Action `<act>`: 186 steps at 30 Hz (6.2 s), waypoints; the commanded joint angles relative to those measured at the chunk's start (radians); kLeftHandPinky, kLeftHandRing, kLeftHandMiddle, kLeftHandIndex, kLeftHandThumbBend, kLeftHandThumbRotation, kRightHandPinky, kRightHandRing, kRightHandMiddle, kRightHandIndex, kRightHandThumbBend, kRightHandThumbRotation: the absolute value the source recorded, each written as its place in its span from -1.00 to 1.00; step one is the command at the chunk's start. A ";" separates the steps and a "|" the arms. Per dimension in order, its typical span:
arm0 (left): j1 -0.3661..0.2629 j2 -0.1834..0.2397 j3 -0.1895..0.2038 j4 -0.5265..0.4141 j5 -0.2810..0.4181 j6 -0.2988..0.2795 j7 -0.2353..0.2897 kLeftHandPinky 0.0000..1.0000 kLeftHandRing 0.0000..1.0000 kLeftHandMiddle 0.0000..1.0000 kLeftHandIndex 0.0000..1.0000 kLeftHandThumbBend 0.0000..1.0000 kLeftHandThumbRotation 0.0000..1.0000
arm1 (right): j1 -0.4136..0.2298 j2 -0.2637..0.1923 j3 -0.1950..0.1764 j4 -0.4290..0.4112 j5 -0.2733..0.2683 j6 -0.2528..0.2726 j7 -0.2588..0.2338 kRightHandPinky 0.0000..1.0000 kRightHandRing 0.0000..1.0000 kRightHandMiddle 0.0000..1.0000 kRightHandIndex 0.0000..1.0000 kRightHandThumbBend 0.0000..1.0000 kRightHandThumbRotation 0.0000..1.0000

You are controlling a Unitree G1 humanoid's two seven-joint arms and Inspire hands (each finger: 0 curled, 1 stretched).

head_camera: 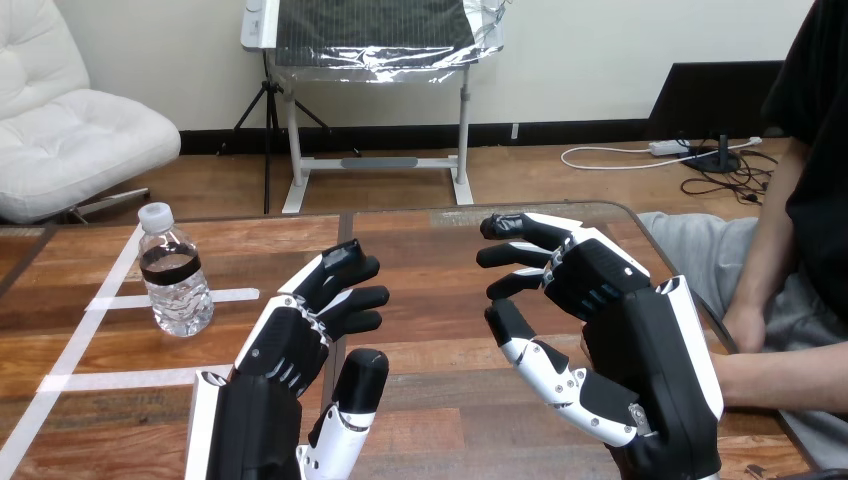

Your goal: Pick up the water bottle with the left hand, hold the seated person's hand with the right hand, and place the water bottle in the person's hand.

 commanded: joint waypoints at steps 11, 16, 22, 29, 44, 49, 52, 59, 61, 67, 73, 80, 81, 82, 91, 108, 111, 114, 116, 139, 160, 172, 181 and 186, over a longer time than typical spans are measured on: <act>-0.033 -0.075 0.025 -0.052 -0.012 -0.003 0.013 0.38 0.46 0.57 0.60 -0.02 0.23 | -0.047 0.024 -0.006 -0.029 0.017 -0.011 -0.001 0.10 0.35 0.49 0.36 -0.09 -1.00; -0.031 -0.066 0.042 -0.062 -0.015 -0.009 0.013 0.39 0.47 0.57 0.62 -0.05 0.23 | -0.047 0.024 -0.004 -0.026 0.023 -0.013 0.002 0.10 0.36 0.49 0.36 -0.09 -1.00; -0.033 -0.075 0.084 -0.077 0.022 -0.019 0.032 0.39 0.47 0.57 0.63 -0.10 0.21 | -0.050 0.025 -0.006 -0.024 0.014 -0.016 0.000 0.10 0.36 0.49 0.37 -0.09 -1.00; -0.045 -0.098 0.140 -0.086 0.062 -0.028 0.072 0.40 0.50 0.58 0.62 -0.14 0.02 | -0.049 0.028 -0.004 -0.025 0.008 -0.014 -0.004 0.10 0.36 0.49 0.37 -0.10 -1.00; -0.080 -0.116 0.247 -0.101 0.201 -0.015 0.193 0.49 0.60 0.64 0.68 -0.10 -0.39 | -0.048 0.031 -0.002 -0.024 0.011 -0.013 -0.003 0.10 0.35 0.48 0.36 -0.09 -1.00; -0.094 -0.113 0.277 -0.100 0.247 -0.009 0.231 0.49 0.60 0.65 0.68 -0.06 -0.42 | -0.046 0.032 -0.001 -0.025 0.008 -0.014 -0.004 0.10 0.35 0.49 0.36 -0.09 -1.00; -0.104 -0.111 0.294 -0.102 0.278 0.003 0.254 0.48 0.60 0.65 0.68 -0.04 -0.43 | -0.046 0.031 -0.002 -0.025 0.005 -0.015 -0.005 0.09 0.35 0.49 0.37 -0.10 -1.00; -0.116 -0.110 0.346 -0.125 0.396 0.074 0.312 0.50 0.62 0.66 0.69 -0.05 -0.40 | -0.041 0.033 -0.003 -0.030 0.001 -0.011 -0.009 0.10 0.36 0.49 0.37 -0.09 -1.00; -0.117 -0.111 0.354 -0.132 0.422 0.094 0.326 0.51 0.63 0.67 0.69 -0.05 -0.36 | -0.040 0.032 -0.003 -0.030 -0.002 -0.011 -0.010 0.10 0.36 0.49 0.37 -0.09 -1.00; -0.135 -0.088 0.374 -0.132 0.466 0.137 0.356 0.56 0.67 0.72 0.72 -0.06 -0.39 | -0.040 0.032 -0.004 -0.024 -0.004 -0.019 -0.010 0.10 0.36 0.49 0.37 -0.10 -1.00; -0.153 -0.070 0.387 -0.126 0.479 0.170 0.368 0.61 0.70 0.74 0.74 -0.04 -0.48 | -0.040 0.032 -0.003 -0.023 -0.003 -0.020 -0.010 0.10 0.35 0.49 0.37 -0.10 -1.00; -0.186 -0.046 0.411 -0.108 0.502 0.202 0.387 0.70 0.76 0.78 0.75 0.01 -0.52 | -0.042 0.032 -0.003 -0.021 -0.001 -0.021 -0.009 0.09 0.35 0.48 0.37 -0.10 -1.00; -0.190 -0.044 0.413 -0.105 0.502 0.206 0.388 0.71 0.77 0.78 0.75 0.03 -0.51 | -0.042 0.032 -0.002 -0.020 0.002 -0.021 -0.008 0.09 0.35 0.48 0.37 -0.10 -1.00; -0.192 -0.043 0.414 -0.104 0.502 0.209 0.388 0.72 0.78 0.79 0.75 0.04 -0.51 | -0.042 0.032 -0.002 -0.020 0.004 -0.022 -0.008 0.09 0.35 0.49 0.37 -0.10 -1.00; -0.251 -0.007 0.449 -0.062 0.539 0.226 0.409 0.79 0.84 0.83 0.78 0.09 -0.46 | -0.040 0.034 -0.002 -0.022 0.001 -0.018 -0.011 0.09 0.35 0.49 0.37 -0.09 -1.00; -0.306 0.023 0.491 -0.032 0.697 0.340 0.450 0.81 0.89 0.88 0.86 0.09 -0.40 | -0.047 0.034 -0.004 -0.019 0.001 -0.015 -0.009 0.09 0.35 0.49 0.37 -0.09 -1.00; -0.315 0.029 0.497 -0.026 0.728 0.380 0.450 0.77 0.88 0.88 0.86 0.09 -0.38 | -0.053 0.033 -0.004 -0.011 0.002 -0.019 -0.006 0.10 0.35 0.50 0.37 -0.10 -1.00; -0.325 0.042 0.501 -0.014 0.758 0.412 0.457 0.71 0.86 0.88 0.85 0.09 -0.34 | -0.056 0.033 -0.004 -0.009 0.006 -0.021 -0.004 0.10 0.36 0.50 0.37 -0.11 -1.00; -0.329 0.041 0.503 -0.016 0.783 0.455 0.450 0.68 0.85 0.88 0.85 0.09 -0.31 | -0.057 0.033 -0.004 -0.009 0.006 -0.020 -0.005 0.10 0.36 0.51 0.37 -0.11 -1.00; -0.427 0.185 0.476 0.091 0.867 0.637 0.402 0.72 0.79 0.83 0.76 0.04 -0.23 | -0.066 0.041 -0.005 -0.006 -0.010 -0.012 -0.013 0.09 0.37 0.49 0.36 -0.10 -1.00; -0.553 0.296 0.411 0.282 0.910 0.701 0.433 0.72 0.73 0.79 0.71 0.04 -0.07 | -0.068 0.038 -0.010 -0.001 -0.006 -0.018 -0.011 0.10 0.36 0.48 0.35 -0.09 -1.00; -0.618 0.341 0.363 0.365 0.913 0.728 0.442 0.76 0.75 0.79 0.74 0.01 0.22 | -0.065 0.039 -0.012 -0.004 -0.010 -0.012 -0.014 0.11 0.37 0.49 0.35 -0.08 -1.00; -0.645 0.355 0.336 0.393 0.909 0.742 0.436 0.78 0.76 0.79 0.75 -0.01 0.23 | -0.067 0.042 -0.011 -0.001 -0.012 -0.015 -0.016 0.11 0.37 0.49 0.34 -0.08 -1.00; -0.654 0.357 0.327 0.399 0.899 0.747 0.423 0.78 0.77 0.80 0.75 -0.01 0.25 | -0.066 0.040 -0.011 -0.002 -0.014 -0.013 -0.015 0.10 0.37 0.49 0.34 -0.08 -1.00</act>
